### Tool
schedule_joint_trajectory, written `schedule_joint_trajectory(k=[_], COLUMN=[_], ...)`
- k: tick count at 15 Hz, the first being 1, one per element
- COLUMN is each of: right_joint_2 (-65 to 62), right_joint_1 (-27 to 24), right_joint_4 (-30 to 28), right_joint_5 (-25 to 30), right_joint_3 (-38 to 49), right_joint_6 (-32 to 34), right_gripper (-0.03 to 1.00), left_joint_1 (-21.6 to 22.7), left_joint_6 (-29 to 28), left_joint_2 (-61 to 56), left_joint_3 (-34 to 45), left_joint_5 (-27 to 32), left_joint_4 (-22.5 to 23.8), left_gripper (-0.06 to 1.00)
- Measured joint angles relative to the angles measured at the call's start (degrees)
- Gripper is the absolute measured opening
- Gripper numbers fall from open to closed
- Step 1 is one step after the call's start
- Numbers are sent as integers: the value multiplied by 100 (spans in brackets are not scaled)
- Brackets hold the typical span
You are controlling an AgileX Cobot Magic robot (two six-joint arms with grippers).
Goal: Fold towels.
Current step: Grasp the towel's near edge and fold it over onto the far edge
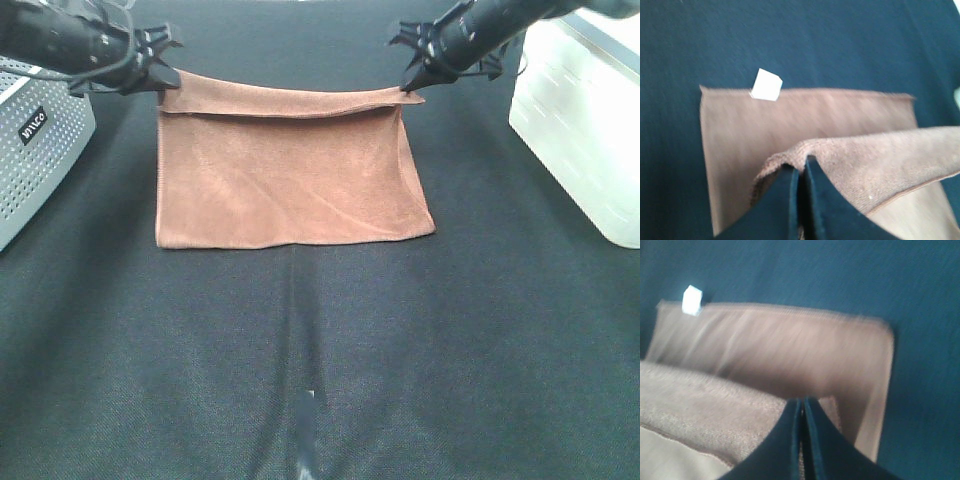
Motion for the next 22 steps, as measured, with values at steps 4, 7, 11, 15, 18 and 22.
schedule_joint_trajectory(k=[4,7,11,15,18,22], right_joint_2=[647,905,934,556,223,29], right_joint_1=[0,0,0,0,-11,-11], right_joint_4=[57,138,166,-74,-172,-258], right_joint_5=[-619,-842,-934,-155,819,2172], right_joint_3=[-367,-367,-367,-367,-384,-384], right_joint_6=[-315,-321,-321,-321,23,401], right_gripper=[0,1,49,71,72,72], left_joint_1=[-52,-160,-166,-69,149,246], left_joint_6=[0,0,0,-11,-372,-1467], left_joint_2=[1134,1478,1530,1209,1026,1020], left_joint_3=[-1112,-1352,-1369,-1369,-1369,-1369], left_joint_5=[-229,-309,-361,561,1484,2807], left_joint_4=[-126,-155,-143,212,367,1031], left_gripper=[0,3,47,75,76,76])
